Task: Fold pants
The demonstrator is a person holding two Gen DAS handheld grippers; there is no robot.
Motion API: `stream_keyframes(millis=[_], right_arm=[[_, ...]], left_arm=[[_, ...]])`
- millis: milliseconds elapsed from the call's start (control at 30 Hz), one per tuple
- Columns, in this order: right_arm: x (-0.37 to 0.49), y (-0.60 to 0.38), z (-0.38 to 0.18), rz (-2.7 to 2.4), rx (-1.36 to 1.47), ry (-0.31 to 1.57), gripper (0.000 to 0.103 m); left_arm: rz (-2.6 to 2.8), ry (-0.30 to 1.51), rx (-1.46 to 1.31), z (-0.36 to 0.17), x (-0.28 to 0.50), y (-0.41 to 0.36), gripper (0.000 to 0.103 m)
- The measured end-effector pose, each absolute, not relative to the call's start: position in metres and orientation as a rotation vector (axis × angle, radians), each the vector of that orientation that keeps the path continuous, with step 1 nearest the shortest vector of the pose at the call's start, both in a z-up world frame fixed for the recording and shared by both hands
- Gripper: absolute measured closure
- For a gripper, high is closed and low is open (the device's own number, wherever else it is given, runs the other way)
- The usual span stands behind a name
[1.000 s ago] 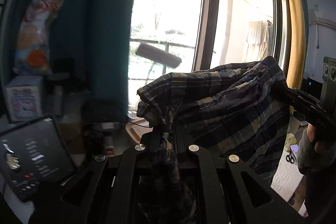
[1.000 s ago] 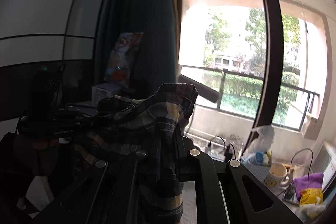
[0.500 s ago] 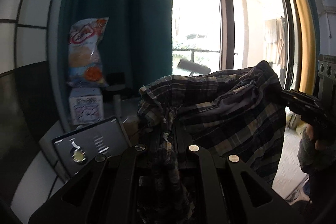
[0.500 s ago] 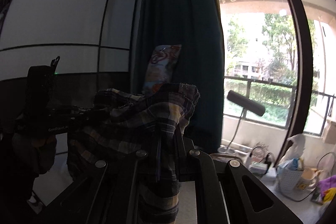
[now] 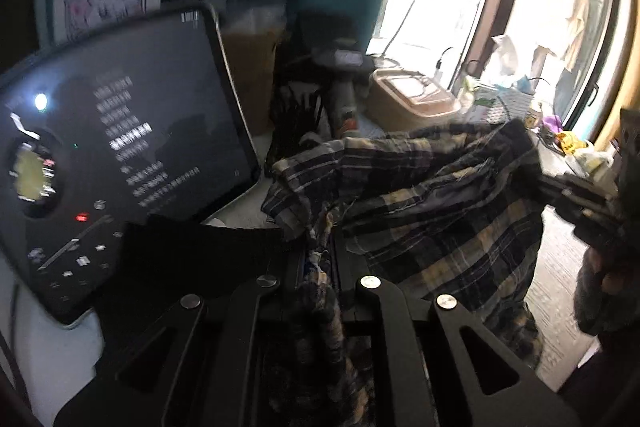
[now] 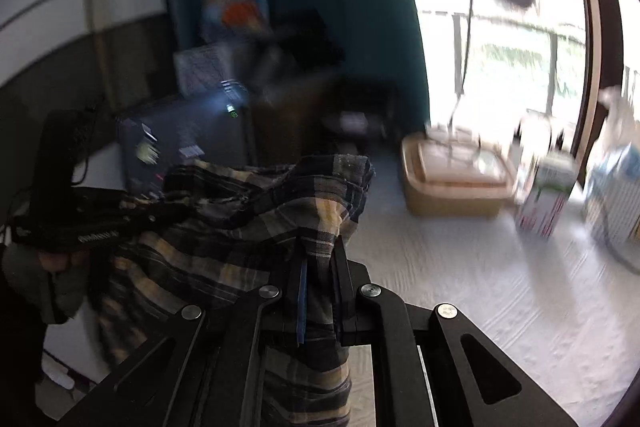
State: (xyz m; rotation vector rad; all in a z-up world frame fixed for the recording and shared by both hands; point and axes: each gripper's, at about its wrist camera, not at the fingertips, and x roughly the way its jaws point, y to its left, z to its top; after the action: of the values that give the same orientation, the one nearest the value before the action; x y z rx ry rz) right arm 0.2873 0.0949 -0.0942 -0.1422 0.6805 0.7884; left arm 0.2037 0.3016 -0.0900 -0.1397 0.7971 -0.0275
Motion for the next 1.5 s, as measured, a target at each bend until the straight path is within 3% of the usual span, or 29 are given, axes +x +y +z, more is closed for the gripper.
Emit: stream_keyframes(millis=[133,333,367,600,733,967,1233,1300,1367,1500], right_arm=[[0.313,0.101,-0.12,0.767,-0.151,0.724,0.094],[0.333,0.101,-0.143,0.738,-0.145,0.785,0.094],[0.335,0.099,-0.147,0.729,-0.142,0.796,0.094],[0.338,0.091,-0.158,0.728,-0.105,0.842,0.094],[0.333,0.083,-0.152,0.713,-0.105,0.816,0.086],[0.319,0.063,-0.146,0.719,-0.103,0.828,0.086],[0.29,0.064,-0.154,0.819,-0.133,0.897,0.085],[0.283,0.064,-0.157,0.82,-0.15,0.904,0.074],[0.278,0.062,-0.157,0.819,-0.146,0.909,0.037],[0.266,0.057,-0.154,0.798,-0.153,0.895,0.032]], left_arm=[[-0.025,0.826,-0.143,-0.101,0.218,0.305,0.086],[0.046,0.82,-0.07,-0.093,0.208,0.303,0.053],[0.065,0.808,-0.08,-0.089,0.204,0.305,0.051],[-0.006,0.713,-0.081,-0.06,0.163,0.279,0.051],[-0.013,0.71,-0.037,-0.057,0.156,0.258,0.051],[0.099,0.842,-0.046,-0.101,0.188,0.279,0.051],[0.155,0.86,-0.088,-0.116,0.191,0.306,0.049],[0.161,0.852,-0.097,-0.114,0.187,0.307,0.049],[0.155,0.822,-0.112,-0.106,0.181,0.304,0.049],[0.107,0.733,-0.161,-0.085,0.158,0.296,0.049]])
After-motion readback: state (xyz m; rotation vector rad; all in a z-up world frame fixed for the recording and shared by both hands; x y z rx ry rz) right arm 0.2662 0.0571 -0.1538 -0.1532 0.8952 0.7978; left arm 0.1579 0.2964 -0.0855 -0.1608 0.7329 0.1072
